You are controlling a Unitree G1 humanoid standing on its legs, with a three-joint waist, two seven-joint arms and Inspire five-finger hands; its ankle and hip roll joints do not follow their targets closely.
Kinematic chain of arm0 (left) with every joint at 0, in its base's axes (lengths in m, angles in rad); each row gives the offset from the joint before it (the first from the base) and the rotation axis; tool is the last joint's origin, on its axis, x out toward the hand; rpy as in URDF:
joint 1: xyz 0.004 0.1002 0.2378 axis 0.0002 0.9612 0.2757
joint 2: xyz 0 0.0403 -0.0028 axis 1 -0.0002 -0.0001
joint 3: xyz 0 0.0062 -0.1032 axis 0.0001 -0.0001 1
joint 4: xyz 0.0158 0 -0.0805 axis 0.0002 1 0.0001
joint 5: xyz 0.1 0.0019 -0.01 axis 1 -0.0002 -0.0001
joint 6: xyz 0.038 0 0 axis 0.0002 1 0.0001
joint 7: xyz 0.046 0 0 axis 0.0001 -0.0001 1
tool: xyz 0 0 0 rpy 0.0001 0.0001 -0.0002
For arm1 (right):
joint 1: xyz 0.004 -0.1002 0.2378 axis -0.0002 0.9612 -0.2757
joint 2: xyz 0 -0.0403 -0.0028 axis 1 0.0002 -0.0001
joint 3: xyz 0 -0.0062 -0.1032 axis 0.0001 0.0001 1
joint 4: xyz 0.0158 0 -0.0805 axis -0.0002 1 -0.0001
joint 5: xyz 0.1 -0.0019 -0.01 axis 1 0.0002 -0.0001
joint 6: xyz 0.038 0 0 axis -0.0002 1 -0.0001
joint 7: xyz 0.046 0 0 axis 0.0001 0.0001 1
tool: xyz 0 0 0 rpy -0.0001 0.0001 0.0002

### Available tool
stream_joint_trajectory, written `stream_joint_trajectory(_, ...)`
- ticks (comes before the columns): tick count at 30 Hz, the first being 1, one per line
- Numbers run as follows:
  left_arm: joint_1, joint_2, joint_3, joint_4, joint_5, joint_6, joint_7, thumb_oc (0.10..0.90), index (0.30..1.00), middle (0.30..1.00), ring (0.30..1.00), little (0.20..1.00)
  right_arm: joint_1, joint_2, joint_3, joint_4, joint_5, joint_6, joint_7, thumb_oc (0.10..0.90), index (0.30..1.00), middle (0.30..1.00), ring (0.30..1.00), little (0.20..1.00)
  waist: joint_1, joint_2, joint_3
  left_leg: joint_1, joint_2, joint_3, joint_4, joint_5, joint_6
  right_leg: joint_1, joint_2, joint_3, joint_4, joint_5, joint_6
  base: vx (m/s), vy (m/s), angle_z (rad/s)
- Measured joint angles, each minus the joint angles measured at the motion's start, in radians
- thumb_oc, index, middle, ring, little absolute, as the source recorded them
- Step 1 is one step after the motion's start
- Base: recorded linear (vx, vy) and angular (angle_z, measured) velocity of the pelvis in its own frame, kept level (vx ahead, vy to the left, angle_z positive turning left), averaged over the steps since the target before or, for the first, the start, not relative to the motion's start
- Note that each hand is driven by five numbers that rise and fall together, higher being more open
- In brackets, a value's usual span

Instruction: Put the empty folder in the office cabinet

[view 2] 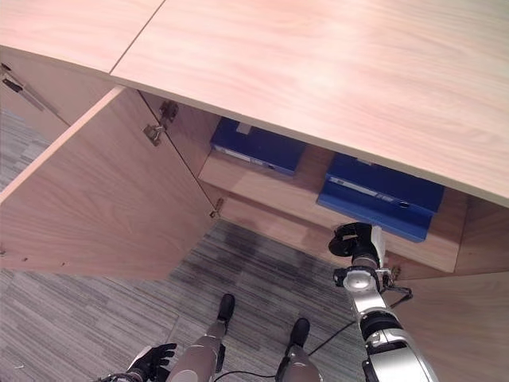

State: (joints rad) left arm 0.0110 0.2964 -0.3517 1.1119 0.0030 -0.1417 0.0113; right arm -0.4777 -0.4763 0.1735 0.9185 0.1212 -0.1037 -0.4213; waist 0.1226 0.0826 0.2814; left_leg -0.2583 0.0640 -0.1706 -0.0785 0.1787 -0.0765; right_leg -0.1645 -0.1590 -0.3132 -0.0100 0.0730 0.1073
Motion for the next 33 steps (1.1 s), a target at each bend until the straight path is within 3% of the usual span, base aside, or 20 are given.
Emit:
stream_joint_trajectory(15,-0.025,-0.002,0.001,0.000,0.000,-0.010,0.003,0.800,0.900,0.900,0.900,0.900,0.010,-0.009,-0.079,-0.123,-0.001,-0.010,-0.078,0.400,0.300,0.300,0.300,0.300,0.013,0.004,0.027,-0.001,0.000,-0.003,0.000,-0.002,-0.002,-0.002,0.001,-0.002,0.005,-0.011,0.005,0.00,0.000,0.00)
stream_joint_trajectory(22,-0.030,-0.001,-0.001,0.003,-0.001,-0.009,0.003,0.800,0.900,0.900,0.900,0.900,0.005,-0.009,-0.078,-0.112,-0.001,-0.013,-0.081,0.400,0.300,0.300,0.300,0.300,0.014,0.004,0.027,-0.002,0.000,-0.006,0.000,-0.002,-0.002,-0.005,0.000,-0.005,0.015,-0.015,0.004,0.00,-0.003,0.01)
stream_joint_trajectory(25,-0.031,0.001,-0.012,0.007,-0.022,-0.010,0.006,0.800,0.900,0.900,0.900,0.900,-0.029,-0.009,-0.077,-0.022,0.000,-0.023,-0.080,0.400,0.300,0.300,0.300,0.300,0.017,0.005,0.028,-0.010,-0.001,-0.004,0.000,-0.002,-0.002,-0.022,-0.003,0.000,0.029,-0.023,0.009,-0.03,-0.004,-0.03)
stream_joint_trajectory(28,-0.045,-0.001,-0.023,-0.006,-0.037,-0.013,0.007,0.800,0.900,0.900,0.900,0.900,-0.078,-0.044,-0.068,0.011,0.009,-0.022,-0.078,0.400,0.300,0.300,0.300,0.300,0.019,0.028,0.076,-0.020,-0.001,-0.005,0.003,0.006,0.000,-0.039,-0.008,0.000,0.053,-0.027,0.006,-0.02,-0.006,0.00)
stream_joint_trajectory(33,-0.045,-0.002,-0.038,-0.022,-0.038,-0.015,0.007,0.800,0.900,0.900,0.900,0.900,-0.107,-0.048,-0.060,0.038,0.023,-0.019,-0.075,0.400,0.300,0.300,0.300,0.300,0.021,0.042,0.086,-0.029,-0.007,-0.007,0.003,0.006,0.000,-0.057,-0.012,0.001,0.073,-0.032,0.000,-0.01,-0.002,0.01)
